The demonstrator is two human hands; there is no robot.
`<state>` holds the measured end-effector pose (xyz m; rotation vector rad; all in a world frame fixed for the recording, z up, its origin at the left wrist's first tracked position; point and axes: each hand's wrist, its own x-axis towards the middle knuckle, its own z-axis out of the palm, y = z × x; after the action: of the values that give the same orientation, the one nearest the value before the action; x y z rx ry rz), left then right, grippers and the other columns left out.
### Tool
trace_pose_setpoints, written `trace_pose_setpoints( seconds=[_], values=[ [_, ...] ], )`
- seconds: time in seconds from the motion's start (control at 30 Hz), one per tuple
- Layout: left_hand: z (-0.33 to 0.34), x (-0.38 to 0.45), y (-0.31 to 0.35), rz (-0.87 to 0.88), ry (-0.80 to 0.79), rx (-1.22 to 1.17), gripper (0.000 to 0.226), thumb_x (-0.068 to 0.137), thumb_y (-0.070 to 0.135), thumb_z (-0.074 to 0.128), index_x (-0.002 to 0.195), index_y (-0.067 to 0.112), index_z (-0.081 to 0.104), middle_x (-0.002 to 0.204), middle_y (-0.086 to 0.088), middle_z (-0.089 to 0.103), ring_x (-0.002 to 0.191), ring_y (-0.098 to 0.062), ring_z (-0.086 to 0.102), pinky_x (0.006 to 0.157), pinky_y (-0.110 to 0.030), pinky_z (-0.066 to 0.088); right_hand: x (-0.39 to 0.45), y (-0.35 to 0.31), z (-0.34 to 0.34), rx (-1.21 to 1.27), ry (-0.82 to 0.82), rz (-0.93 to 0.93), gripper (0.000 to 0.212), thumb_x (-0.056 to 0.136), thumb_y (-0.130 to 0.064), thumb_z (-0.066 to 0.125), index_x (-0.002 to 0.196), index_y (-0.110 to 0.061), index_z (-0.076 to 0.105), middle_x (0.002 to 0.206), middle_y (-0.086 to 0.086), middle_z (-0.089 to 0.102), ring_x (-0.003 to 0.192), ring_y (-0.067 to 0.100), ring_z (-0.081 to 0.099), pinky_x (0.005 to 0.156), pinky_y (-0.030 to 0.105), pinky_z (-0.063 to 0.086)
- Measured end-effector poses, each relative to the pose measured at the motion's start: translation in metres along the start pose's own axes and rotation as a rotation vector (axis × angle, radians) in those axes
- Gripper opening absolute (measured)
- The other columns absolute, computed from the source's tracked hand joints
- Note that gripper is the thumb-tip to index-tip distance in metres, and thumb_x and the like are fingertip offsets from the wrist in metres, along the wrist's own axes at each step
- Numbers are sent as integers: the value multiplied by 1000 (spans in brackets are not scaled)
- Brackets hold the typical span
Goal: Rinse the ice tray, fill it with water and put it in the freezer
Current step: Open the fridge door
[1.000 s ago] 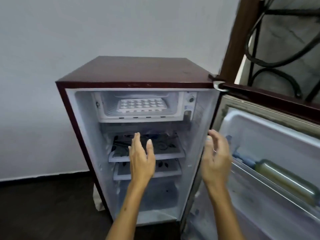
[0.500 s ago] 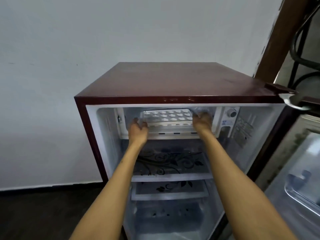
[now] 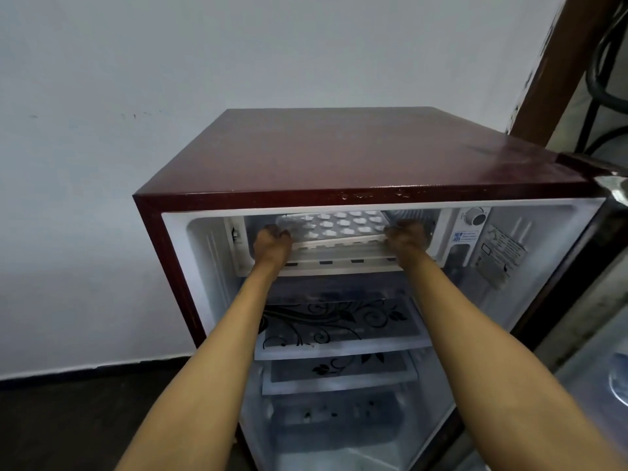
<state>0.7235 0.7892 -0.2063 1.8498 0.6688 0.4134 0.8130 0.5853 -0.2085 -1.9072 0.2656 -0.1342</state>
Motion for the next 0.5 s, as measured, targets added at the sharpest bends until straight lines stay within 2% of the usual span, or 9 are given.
trace_pose_setpoints(
  seconds=[0.07, 0.13, 0.2, 0.27, 0.33, 0.4, 0.47, 0.5],
  values=[
    [-2, -4, 0, -2, 22, -95, 32, 93, 16, 50, 120, 2, 58, 120, -15, 61, 113, -29, 56, 90, -28, 43, -3, 3, -1, 64, 5, 24, 29, 85, -4, 65, 113, 2, 65, 116, 16, 67, 99, 24, 62, 76, 24, 46],
    [-4, -15, 5, -7, 53, -190, 31, 94, 13, 49, 121, -1, 56, 118, -12, 61, 109, -24, 56, 83, -23, 41, -10, 4, -6, 125, 30, 33, 31, 85, -5, 68, 114, 3, 64, 114, 14, 66, 106, 24, 61, 76, 20, 47],
    [-8, -30, 10, -7, 95, -277, 28, 96, 11, 48, 120, -1, 56, 117, -12, 61, 108, -23, 56, 82, -22, 41, -22, 4, -14, 211, 58, 60, 30, 86, -4, 65, 116, 0, 62, 110, 8, 63, 101, 20, 58, 77, 20, 46],
    [-12, -47, 13, 3, 106, -358, 18, 97, 11, 47, 107, 5, 61, 103, -5, 64, 102, -22, 57, 77, -19, 44, -32, 8, -22, 324, 74, 105, 24, 85, -3, 63, 109, -6, 60, 112, 6, 62, 93, 19, 56, 77, 21, 45],
    [-18, -69, 13, 31, 122, -418, 14, 96, 8, 46, 96, 10, 60, 85, 6, 59, 88, -15, 56, 63, -12, 41, -48, 10, -34, 405, 78, 134, 17, 83, 1, 62, 96, -10, 60, 107, 8, 64, 91, 21, 58, 74, 26, 51],
    [-23, -91, 9, 46, 159, -456, 19, 95, 7, 48, 108, 7, 61, 91, 4, 62, 87, -11, 56, 70, -13, 43, -68, 15, -48, 466, 92, 152, 25, 82, 1, 62, 104, -11, 62, 111, 8, 64, 98, 22, 60, 85, 30, 52],
    [-26, -115, 6, 16, 215, -492, 24, 94, 8, 49, 116, 8, 60, 106, 0, 61, 96, -12, 56, 82, -19, 43, -94, 20, -66, 515, 104, 146, 37, 82, 2, 61, 118, -9, 61, 115, 6, 62, 103, 21, 59, 88, 28, 50],
    [-26, -128, 3, 0, 238, -521, 25, 94, 8, 48, 117, 8, 59, 109, 1, 59, 99, -11, 54, 83, -18, 42, -109, 23, -75, 550, 105, 140, 40, 82, 3, 60, 121, -7, 60, 116, 7, 62, 104, 20, 60, 87, 27, 51]
  ],
)
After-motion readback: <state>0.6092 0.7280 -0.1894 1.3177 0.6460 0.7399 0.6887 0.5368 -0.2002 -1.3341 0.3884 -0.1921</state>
